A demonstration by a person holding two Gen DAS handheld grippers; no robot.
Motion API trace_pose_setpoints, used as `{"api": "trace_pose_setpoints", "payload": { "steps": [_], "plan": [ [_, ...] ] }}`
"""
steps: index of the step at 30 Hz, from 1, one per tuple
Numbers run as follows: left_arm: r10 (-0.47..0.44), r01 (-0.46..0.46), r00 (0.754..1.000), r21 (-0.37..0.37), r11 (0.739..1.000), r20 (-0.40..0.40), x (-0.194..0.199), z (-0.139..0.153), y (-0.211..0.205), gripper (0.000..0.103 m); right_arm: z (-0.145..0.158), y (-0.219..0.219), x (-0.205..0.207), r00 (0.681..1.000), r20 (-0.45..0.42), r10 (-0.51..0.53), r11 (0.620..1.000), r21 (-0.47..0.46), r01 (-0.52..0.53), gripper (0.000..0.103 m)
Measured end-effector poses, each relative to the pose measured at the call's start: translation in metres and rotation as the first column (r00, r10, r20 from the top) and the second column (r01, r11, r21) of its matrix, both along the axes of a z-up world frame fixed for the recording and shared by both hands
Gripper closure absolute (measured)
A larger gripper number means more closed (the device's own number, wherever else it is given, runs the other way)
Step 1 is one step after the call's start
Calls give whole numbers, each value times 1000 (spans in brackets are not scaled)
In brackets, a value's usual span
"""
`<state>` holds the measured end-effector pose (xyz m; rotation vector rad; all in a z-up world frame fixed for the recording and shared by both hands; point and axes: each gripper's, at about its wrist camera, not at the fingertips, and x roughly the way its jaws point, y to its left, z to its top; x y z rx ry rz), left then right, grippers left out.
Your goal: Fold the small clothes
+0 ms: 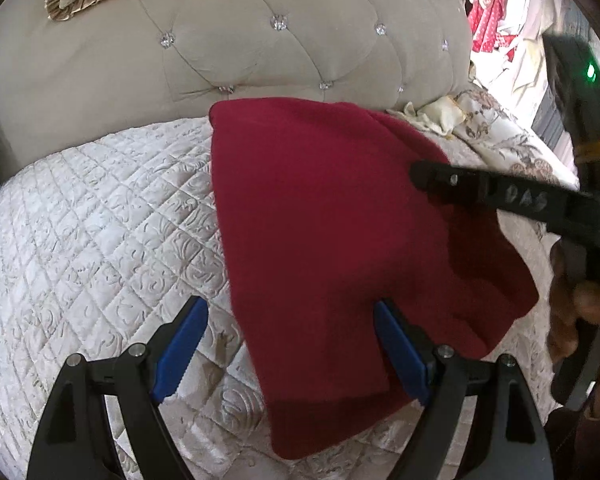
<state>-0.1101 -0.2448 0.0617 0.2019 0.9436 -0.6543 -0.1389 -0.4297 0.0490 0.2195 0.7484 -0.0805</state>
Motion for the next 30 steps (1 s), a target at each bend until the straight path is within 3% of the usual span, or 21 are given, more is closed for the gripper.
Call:
{"api": "trace_pose_setpoints", "payload": {
  "steps": [2, 5, 8, 12, 17, 19, 20, 23, 26, 30],
  "plan": [
    [0, 0, 1000, 0, 1000, -4, 1, -1, -1, 15, -14, -4, 5, 999, -40, -26, 999, -37, 25, 103],
    [-4, 4, 1000, 16, 1000, -1, 0, -3, -2, 15, -25, -12, 2, 999, -36, -26, 999, 29, 27, 103],
    [-5, 5, 1000, 19, 1000, 2, -1, -2, -1, 15, -14, -14, -9, 998, -24, -52, 997, 47, 53, 90],
    [0, 0, 1000, 14, 1000, 0, -1, -2, -1, 15, 12, -7, -35, 997, 44, -65, 997, 41, 63, 89],
    [3, -2, 1000, 13, 1000, -6, 0, -2, 1, 15, 29, 11, -44, 992, 126, -5, 999, 37, 1, 89],
    [2, -2, 1000, 13, 1000, -6, 0, -2, 1, 15, 19, 15, -41, 995, 98, -4, 1000, 21, 2, 92],
    [3, -3, 1000, 11, 1000, -8, 0, -2, 1, 15, 8, 17, -37, 998, 49, -30, 1000, 3, 30, 97],
    [-4, 4, 1000, 16, 1000, -20, 0, -4, 0, 15, -31, 7, -32, 996, -46, -74, 997, -13, 73, 98],
    [-4, 4, 1000, 18, 1000, -11, -2, -3, 1, 15, -36, -5, -37, 996, -24, -85, 994, 74, 86, 96],
    [5, -6, 1000, -38, 999, -27, 2, 7, 6, 15, -11, -7, -45, 996, 40, -86, 992, 94, 81, 93]
  ]
}}
